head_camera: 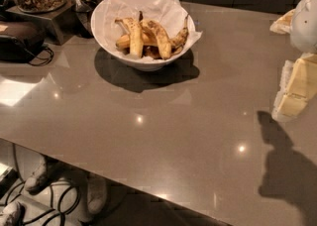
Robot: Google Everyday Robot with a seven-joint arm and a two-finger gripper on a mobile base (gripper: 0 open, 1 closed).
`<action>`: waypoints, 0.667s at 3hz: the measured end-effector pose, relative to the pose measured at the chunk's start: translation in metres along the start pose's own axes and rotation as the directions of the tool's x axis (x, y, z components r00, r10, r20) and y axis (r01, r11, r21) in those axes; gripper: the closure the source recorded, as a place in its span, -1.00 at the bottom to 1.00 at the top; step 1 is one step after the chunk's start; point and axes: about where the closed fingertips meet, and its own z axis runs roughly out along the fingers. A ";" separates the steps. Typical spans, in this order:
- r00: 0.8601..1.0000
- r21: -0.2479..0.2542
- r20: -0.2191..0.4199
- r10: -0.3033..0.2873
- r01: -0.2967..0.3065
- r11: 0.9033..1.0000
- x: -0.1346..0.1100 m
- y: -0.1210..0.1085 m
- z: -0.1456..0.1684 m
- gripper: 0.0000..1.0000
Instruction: Pick banana from white bowl
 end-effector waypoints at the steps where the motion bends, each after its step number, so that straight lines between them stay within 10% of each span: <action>1: 1.000 0.000 0.000 0.000 0.000 1.000 0.000 0.000 0.000 -1.00; 2: 0.998 -0.001 0.011 0.059 -0.059 0.998 -0.006 -0.006 -0.001 -1.00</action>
Offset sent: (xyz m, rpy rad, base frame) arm 0.0172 0.0089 0.0046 0.0727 0.0400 -0.1331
